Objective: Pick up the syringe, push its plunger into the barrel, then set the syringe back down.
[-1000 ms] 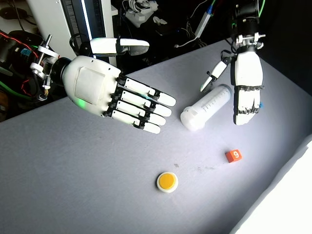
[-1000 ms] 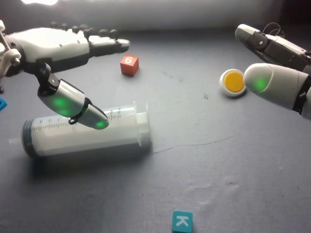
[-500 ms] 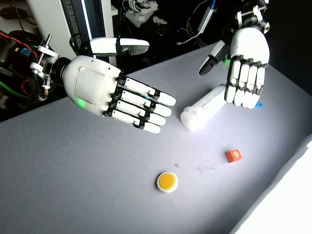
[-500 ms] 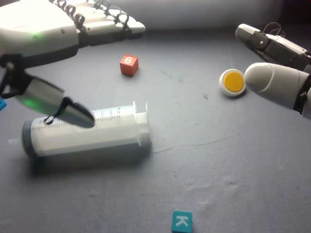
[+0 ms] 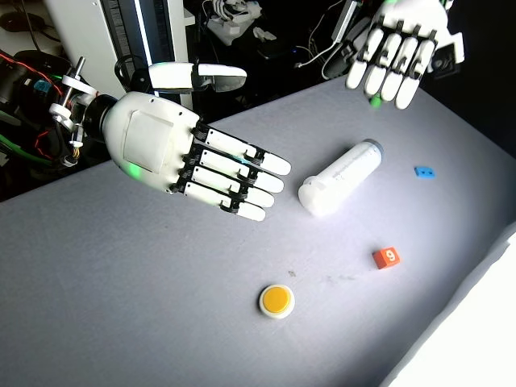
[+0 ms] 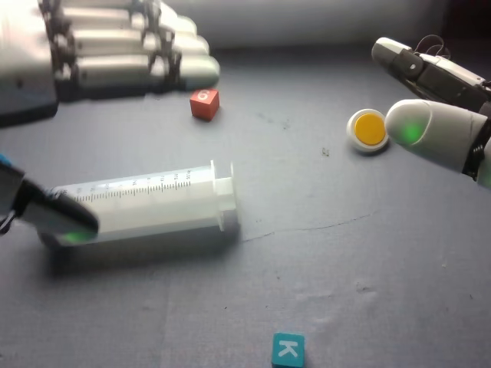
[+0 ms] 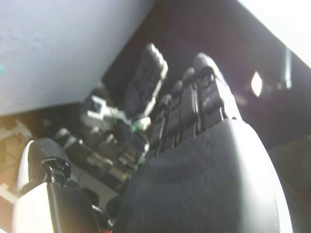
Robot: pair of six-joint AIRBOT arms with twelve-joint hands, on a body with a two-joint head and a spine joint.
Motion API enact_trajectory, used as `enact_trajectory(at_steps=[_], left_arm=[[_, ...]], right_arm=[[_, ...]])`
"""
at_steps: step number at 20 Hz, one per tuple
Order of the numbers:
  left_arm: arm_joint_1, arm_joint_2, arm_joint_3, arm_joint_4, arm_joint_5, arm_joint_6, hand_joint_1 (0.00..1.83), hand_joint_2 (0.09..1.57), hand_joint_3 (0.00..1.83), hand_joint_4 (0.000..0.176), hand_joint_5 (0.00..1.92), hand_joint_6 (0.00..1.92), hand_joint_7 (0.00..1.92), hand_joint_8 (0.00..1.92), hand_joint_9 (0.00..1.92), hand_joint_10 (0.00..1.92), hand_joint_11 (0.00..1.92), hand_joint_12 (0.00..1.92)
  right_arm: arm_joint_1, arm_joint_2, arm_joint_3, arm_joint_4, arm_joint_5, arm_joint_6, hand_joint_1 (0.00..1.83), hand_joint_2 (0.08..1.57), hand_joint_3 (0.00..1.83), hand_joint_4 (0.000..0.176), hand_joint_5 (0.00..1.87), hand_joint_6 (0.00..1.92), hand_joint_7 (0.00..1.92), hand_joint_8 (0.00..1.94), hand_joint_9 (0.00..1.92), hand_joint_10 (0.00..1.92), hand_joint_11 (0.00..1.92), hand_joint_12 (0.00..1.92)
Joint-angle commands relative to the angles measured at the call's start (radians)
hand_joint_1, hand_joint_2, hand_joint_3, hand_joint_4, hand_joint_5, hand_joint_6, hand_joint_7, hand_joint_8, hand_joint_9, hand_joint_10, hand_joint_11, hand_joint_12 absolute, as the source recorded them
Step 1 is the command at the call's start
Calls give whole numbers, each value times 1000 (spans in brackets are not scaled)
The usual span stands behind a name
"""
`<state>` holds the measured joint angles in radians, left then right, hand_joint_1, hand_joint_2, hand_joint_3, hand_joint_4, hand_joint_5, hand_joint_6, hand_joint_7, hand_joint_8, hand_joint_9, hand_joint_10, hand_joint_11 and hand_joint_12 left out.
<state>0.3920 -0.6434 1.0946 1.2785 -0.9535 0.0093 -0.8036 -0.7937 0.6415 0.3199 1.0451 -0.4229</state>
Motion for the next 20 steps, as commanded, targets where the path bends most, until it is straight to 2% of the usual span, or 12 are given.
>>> enact_trajectory(at_steps=[1,3,4,5,6,7,8,9,10,12,16,20], left_arm=[[-6,5,4,-73,-94,3,487,1077,6,0,210,21,295,24,298,33,0,826],[-6,14,12,-40,-152,3,582,1144,0,0,551,368,678,227,596,302,113,1137],[-3,18,14,-38,-158,3,592,1154,0,0,506,731,654,602,565,737,246,1248],[1,23,20,-38,-167,3,648,1155,0,0,535,1041,643,1275,543,1552,425,1772],[4,21,33,-56,-203,3,592,1193,5,0,561,1631,707,1792,701,1847,723,1891],[10,20,39,-83,-241,3,557,1217,7,0,633,1863,797,1895,803,1906,899,1915],[19,20,44,-100,-280,3,495,1249,7,0,876,1909,1020,1916,1024,1918,1164,1920],[27,21,47,-79,-333,4,380,1287,11,0,1074,1919,1218,1920,1235,1920,1388,1921],[29,22,47,-74,-365,24,414,1288,4,0,1396,1921,1546,1921,1608,1921,1713,1921],[33,24,44,-80,-369,34,558,1280,2,0,1685,1921,1783,1921,1844,1921,1861,1921],[41,24,36,-104,-372,75,1124,1278,0,0,1602,1921,1700,1921,1741,1921,1810,1921],[69,16,-11,-172,-366,140,1195,1280,0,0,1621,1921,1683,1921,1738,1921,1806,1921]], right_arm=[[2,0,1,-31,125,3,0,1110,3,0,43,17,17,7,0,0,0,0],[2,0,1,-31,125,3,0,1131,1,0,167,8,158,9,116,10,81,57],[2,0,1,-31,125,3,20,1153,8,0,276,25,289,19,250,1,55,363],[2,0,1,-31,125,3,37,1188,9,0,490,36,606,53,543,83,125,922],[2,0,1,-31,125,3,90,1228,5,0,712,147,818,247,675,479,303,1298],[2,-1,1,-31,125,3,82,1257,3,0,729,595,806,762,657,1012,396,1525],[2,-1,1,-31,125,3,165,1259,2,0,592,1436,666,1575,655,1723,593,1842],[1,-1,1,-31,126,3,240,1250,0,0,537,1824,640,1868,702,1881,748,1905],[1,-1,1,-31,127,3,264,1246,0,0,626,1902,741,1926,805,1913,916,1918],[1,-1,1,-33,127,3,234,1295,7,0,1077,1920,1153,1940,1177,1921,1357,1921],[1,-2,1,-34,127,4,619,1441,13,0,1414,1921,1544,1941,1593,1921,1758,1921],[1,-2,1,-34,127,4,897,1457,1,0,1400,1921,1543,1941,1620,1921,1780,1921]])
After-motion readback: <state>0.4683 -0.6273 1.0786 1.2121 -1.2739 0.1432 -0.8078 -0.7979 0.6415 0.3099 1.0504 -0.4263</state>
